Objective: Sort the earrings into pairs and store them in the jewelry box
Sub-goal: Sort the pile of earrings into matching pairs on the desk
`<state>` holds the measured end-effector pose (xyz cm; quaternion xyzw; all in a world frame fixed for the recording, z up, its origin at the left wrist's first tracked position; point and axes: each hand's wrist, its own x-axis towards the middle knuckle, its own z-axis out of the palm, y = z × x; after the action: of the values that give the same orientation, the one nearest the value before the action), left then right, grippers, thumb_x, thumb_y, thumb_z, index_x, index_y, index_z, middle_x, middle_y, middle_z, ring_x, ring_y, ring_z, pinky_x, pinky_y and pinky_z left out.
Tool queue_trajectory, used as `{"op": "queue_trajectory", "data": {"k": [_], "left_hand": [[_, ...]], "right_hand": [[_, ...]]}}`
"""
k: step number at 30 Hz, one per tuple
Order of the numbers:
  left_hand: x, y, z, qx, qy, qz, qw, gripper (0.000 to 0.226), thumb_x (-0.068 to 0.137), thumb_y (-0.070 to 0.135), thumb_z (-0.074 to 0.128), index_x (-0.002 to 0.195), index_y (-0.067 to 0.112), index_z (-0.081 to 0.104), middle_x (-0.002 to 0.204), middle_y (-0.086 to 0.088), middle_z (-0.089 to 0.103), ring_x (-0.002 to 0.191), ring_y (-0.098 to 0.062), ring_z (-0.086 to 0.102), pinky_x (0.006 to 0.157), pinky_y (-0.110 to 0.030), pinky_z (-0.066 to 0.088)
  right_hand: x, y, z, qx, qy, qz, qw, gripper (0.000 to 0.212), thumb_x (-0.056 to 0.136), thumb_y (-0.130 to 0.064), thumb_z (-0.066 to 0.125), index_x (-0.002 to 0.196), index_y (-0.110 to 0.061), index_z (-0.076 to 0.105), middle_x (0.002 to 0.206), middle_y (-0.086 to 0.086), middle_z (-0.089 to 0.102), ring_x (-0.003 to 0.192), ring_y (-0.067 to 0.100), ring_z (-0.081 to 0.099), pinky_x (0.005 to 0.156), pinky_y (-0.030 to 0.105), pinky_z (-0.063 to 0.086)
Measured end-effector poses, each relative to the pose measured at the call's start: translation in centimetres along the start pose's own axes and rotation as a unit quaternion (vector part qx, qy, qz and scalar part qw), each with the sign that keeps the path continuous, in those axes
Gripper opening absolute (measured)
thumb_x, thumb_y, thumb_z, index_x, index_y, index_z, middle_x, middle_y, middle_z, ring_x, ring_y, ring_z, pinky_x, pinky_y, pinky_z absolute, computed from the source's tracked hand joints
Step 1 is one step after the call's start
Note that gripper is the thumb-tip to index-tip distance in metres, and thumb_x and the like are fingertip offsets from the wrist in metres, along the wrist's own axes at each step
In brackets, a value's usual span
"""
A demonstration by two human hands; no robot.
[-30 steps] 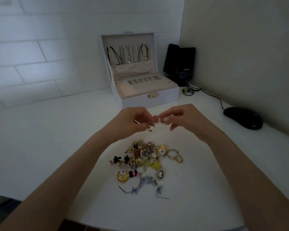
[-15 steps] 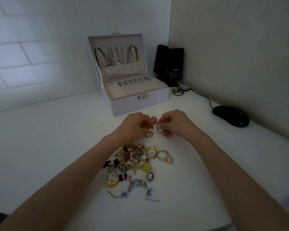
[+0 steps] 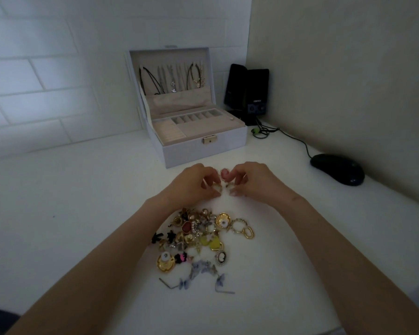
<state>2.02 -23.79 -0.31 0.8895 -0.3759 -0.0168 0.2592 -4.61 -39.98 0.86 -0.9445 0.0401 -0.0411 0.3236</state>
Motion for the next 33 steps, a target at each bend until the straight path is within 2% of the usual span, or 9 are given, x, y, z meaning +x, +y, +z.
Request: {"op": "queue_trajectory", "data": {"k": [3, 5, 14, 19, 21, 23, 26, 28, 33], "left_hand": [[0.2, -0.3, 0.3, 0.009, 0.023, -0.002, 1.000, 0.029, 0.080, 0.024, 0.070, 0.107, 0.017, 0.061, 0.100, 0.001, 0.054, 0.077, -0.010, 0.052, 0.072, -0.020, 0.043], [0.2, -0.5, 0.4, 0.004, 0.035, -0.005, 0.999, 0.029, 0.080, 0.023, 0.070, 0.107, 0.018, 0.061, 0.101, 0.001, 0.055, 0.077, -0.010, 0.053, 0.074, -0.023, 0.045], [0.0, -1.1, 0.3, 0.000, 0.035, -0.003, 0.999, 0.030, 0.079, 0.029, 0.071, 0.106, 0.018, 0.061, 0.101, 0.002, 0.054, 0.078, -0.011, 0.054, 0.071, -0.020, 0.042], [-0.8, -0.3, -1.0, -0.041, 0.049, 0.007, 0.998, 0.019, 0.081, 0.030, 0.069, 0.096, 0.024, 0.059, 0.095, 0.006, 0.056, 0.078, -0.009, 0.055, 0.066, -0.013, 0.042], [-1.4, 0.2, -2.0, -0.043, 0.048, 0.006, 0.998, 0.016, 0.082, 0.030, 0.068, 0.091, 0.020, 0.059, 0.092, 0.004, 0.060, 0.079, -0.011, 0.056, 0.067, -0.015, 0.043], [-2.5, 0.7, -3.1, -0.053, 0.031, 0.003, 0.998, 0.015, 0.083, 0.030, 0.067, 0.087, 0.017, 0.060, 0.086, 0.003, 0.062, 0.078, -0.010, 0.057, 0.068, -0.016, 0.044], [-5.1, 0.9, -4.6, -0.077, -0.036, 0.013, 0.996, 0.015, 0.081, 0.030, 0.068, 0.074, 0.024, 0.056, 0.071, 0.011, 0.058, 0.064, 0.001, 0.053, 0.060, -0.009, 0.042], [-7.2, 0.7, -5.4, -0.096, -0.091, 0.013, 0.991, 0.018, 0.079, 0.028, 0.071, 0.071, 0.025, 0.055, 0.067, 0.012, 0.058, 0.059, 0.003, 0.052, 0.057, -0.009, 0.040], [-10.4, 0.0, -6.2, -0.109, -0.160, -0.009, 0.981, 0.017, 0.074, 0.032, 0.074, 0.077, 0.023, 0.060, 0.070, 0.012, 0.060, 0.064, 0.000, 0.052, 0.060, -0.014, 0.041]], "right_hand": [[0.0, 0.0, 0.4, 0.000, 0.023, -0.021, 1.000, 0.031, 0.073, -0.004, 0.075, 0.102, -0.011, 0.068, 0.093, 0.001, 0.054, 0.080, 0.011, 0.051, 0.066, 0.015, 0.038], [0.1, 0.0, 0.6, 0.005, 0.032, -0.028, 0.999, 0.029, 0.072, -0.001, 0.074, 0.099, -0.011, 0.068, 0.095, 0.002, 0.055, 0.081, 0.011, 0.051, 0.069, 0.017, 0.039], [0.3, 0.1, 0.6, 0.017, 0.030, -0.031, 0.999, 0.030, 0.070, -0.001, 0.076, 0.098, -0.011, 0.069, 0.100, 0.007, 0.060, 0.079, 0.012, 0.053, 0.073, 0.020, 0.040], [-0.2, -0.4, -0.5, 0.030, 0.049, -0.024, 0.998, 0.022, 0.071, -0.010, 0.077, 0.090, -0.019, 0.070, 0.086, -0.003, 0.058, 0.068, 0.006, 0.052, 0.059, 0.010, 0.038], [-1.0, -1.1, -1.4, 0.063, 0.006, -0.036, 0.997, 0.015, 0.072, -0.014, 0.078, 0.082, -0.021, 0.069, 0.075, -0.006, 0.059, 0.062, 0.003, 0.051, 0.056, 0.011, 0.038], [-2.1, -2.1, -2.0, 0.075, -0.090, -0.059, 0.991, 0.013, 0.071, -0.018, 0.079, 0.081, -0.021, 0.071, 0.073, -0.007, 0.061, 0.062, 0.003, 0.052, 0.058, 0.012, 0.041], [-3.1, -3.4, -1.8, -0.004, -0.209, -0.087, 0.974, 0.019, 0.070, -0.021, 0.079, 0.083, -0.031, 0.067, 0.090, -0.007, 0.062, 0.075, 0.005, 0.054, 0.069, 0.020, 0.046], [-3.6, -3.9, -1.5, -0.037, -0.229, -0.096, 0.968, 0.023, 0.073, -0.017, 0.077, 0.082, -0.034, 0.065, 0.096, -0.008, 0.061, 0.077, 0.007, 0.055, 0.072, 0.025, 0.047], [-4.6, -3.9, -1.0, -0.073, -0.220, -0.078, 0.970, 0.023, 0.072, -0.014, 0.077, 0.081, -0.030, 0.062, 0.086, -0.017, 0.054, 0.069, 0.001, 0.051, 0.060, 0.016, 0.040]]}}
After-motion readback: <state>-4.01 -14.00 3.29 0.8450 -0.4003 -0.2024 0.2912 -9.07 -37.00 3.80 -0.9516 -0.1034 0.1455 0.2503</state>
